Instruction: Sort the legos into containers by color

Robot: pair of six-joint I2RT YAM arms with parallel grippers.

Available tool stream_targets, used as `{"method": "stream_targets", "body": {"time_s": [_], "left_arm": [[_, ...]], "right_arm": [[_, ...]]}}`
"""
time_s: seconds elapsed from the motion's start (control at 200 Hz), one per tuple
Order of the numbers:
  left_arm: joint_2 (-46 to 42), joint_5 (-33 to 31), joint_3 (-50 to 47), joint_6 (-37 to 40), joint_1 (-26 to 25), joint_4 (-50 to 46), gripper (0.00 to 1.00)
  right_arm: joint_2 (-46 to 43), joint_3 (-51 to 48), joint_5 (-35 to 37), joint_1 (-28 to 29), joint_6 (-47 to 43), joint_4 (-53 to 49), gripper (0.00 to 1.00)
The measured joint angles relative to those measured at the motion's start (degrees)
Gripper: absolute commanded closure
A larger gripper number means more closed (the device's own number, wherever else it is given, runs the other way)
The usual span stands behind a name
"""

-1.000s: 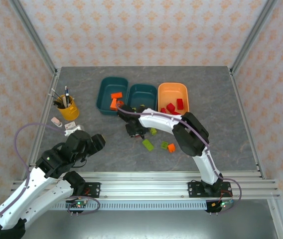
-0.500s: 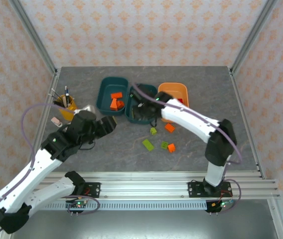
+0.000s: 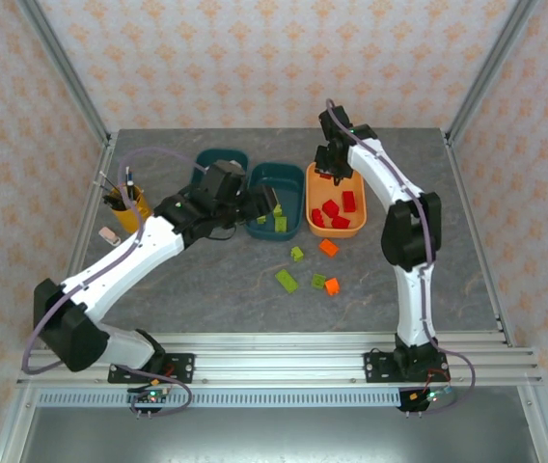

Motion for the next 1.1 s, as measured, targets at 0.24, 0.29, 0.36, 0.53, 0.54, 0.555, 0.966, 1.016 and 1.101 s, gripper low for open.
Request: {"method": "stream_targets", "body": {"time_s": [0.24, 0.29, 0.36, 0.53, 0.54, 0.555, 0.966, 1.016, 1.101], "left_arm": [[7.2, 1.0, 4.4, 0.0, -1.4, 0.3, 0.19], [8.5, 1.0, 5.0, 0.0, -2.1, 0.2, 0.20], [10.3, 1.0, 5.7, 0.0, -3.1, 0.1, 0.21], [13.4, 0.9, 6.0, -0.9, -5.3, -1.0, 0.27], [13.6, 0.9, 6.0, -1.0, -5.4, -1.0, 0.27], [13.8, 0.9, 6.0, -1.4, -5.6, -1.2, 0.28], [25.3, -0.3, 9.1, -8.5, -12.0, -4.0, 0.40], [26.8, -0.7, 9.4, -9.7, -12.8, -4.4, 0.39], [29.4, -1.4, 10.2, -11.3, -13.8, -5.6, 0.38]], "right_arm": [[11.5, 7.5, -2.4, -2.1, -0.9, -4.1, 0.65], [12.6, 8.4, -2.9, -2.4, -1.3, -4.8, 0.58], [13.6, 9.5, -3.5, -2.6, -1.7, -5.9, 0.49], [13.7, 11.0, -4.8, -2.6, -2.4, -6.6, 0.39], [13.6, 11.0, -4.8, -2.6, -2.3, -6.6, 0.39], [13.4, 11.0, -4.9, -2.6, -2.4, -6.7, 0.39], [-37.7, -32.5, -6.2, -0.8, 0.2, 7.1, 0.39], [-45.7, -38.6, -7.2, -0.5, 1.2, 8.5, 0.37], [-56.5, -48.0, -9.4, -0.3, 2.2, 9.9, 0.32]]}}
